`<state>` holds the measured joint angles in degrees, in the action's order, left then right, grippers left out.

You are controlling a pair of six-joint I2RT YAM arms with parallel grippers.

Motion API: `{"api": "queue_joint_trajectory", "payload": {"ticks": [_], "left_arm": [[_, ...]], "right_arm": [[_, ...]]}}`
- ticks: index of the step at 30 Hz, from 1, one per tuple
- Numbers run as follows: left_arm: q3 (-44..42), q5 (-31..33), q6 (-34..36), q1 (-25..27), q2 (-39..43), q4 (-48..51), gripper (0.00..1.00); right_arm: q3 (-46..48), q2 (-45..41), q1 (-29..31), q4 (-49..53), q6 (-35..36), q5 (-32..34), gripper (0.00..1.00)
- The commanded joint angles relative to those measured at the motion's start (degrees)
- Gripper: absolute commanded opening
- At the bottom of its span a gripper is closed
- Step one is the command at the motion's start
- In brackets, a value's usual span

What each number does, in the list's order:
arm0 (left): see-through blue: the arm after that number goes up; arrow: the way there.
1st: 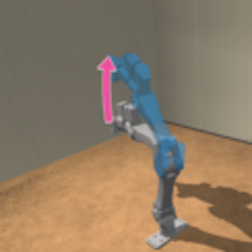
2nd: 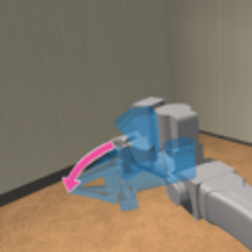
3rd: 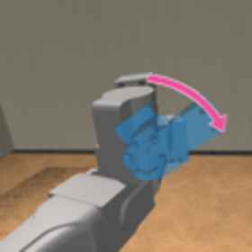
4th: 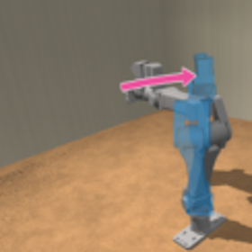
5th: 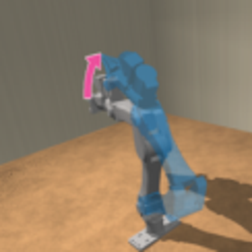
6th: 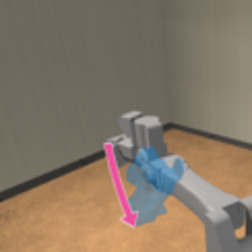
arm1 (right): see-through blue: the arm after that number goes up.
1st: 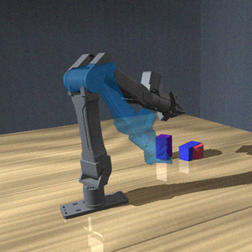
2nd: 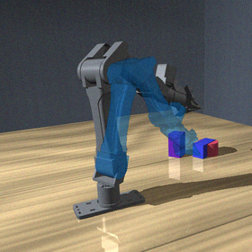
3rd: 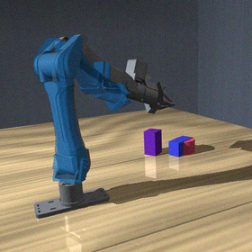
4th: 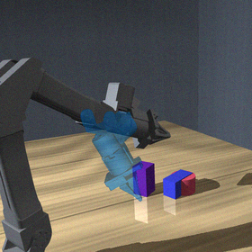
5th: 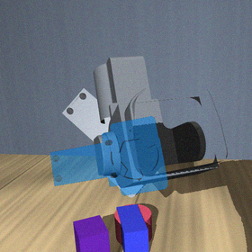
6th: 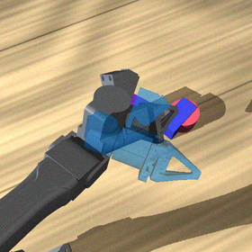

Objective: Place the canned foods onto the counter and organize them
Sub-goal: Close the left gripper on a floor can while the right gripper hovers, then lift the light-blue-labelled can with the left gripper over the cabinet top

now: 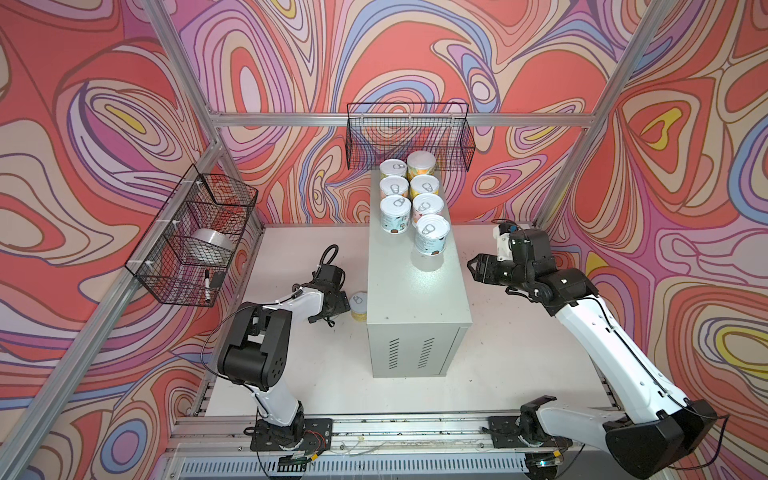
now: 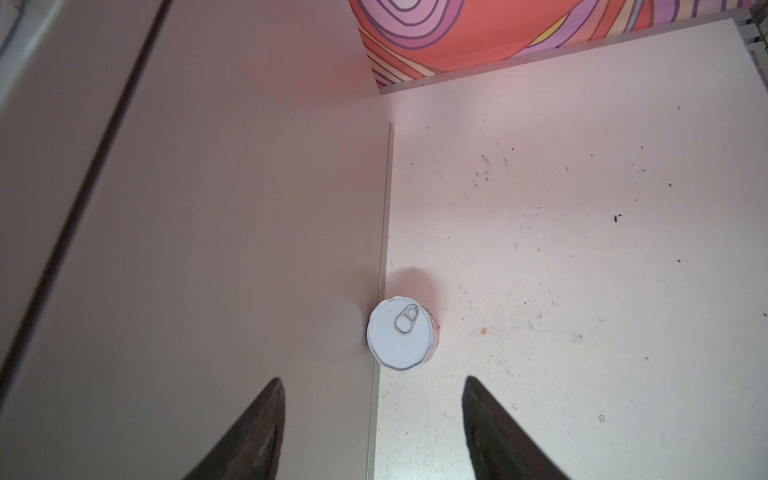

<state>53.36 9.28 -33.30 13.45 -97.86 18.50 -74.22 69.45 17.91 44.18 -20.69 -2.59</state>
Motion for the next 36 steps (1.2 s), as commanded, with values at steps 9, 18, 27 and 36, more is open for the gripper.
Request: {"api": "queue_joint_trajectory", "payload": {"ticks": [9,18,27,36], "left_arm": [[3.63,1.53,-1.26,-0.05,-3.39,1.98,0.8],[4.29,1.86,0.54,-0.01,-1.73,3.87,0.0],[4.06,-1.75,3.9,0.27,8.78,9.98,0.0],[10.86,0.04,7.9,3.17,25.5,26.68,0.0]], "right_arm": [[2.27,-0.37,-0.47,-2.3,-0.25,0.04,0.69],[2.54,-1.15,-0.5,-2.27,-0.22,0.36,0.69],[3.19,-2.26,-0.77,-1.53,0.01,1.18,0.69],[3.47,-4.22,-1.35,-1.48,0.94,0.83,0.7]]}}
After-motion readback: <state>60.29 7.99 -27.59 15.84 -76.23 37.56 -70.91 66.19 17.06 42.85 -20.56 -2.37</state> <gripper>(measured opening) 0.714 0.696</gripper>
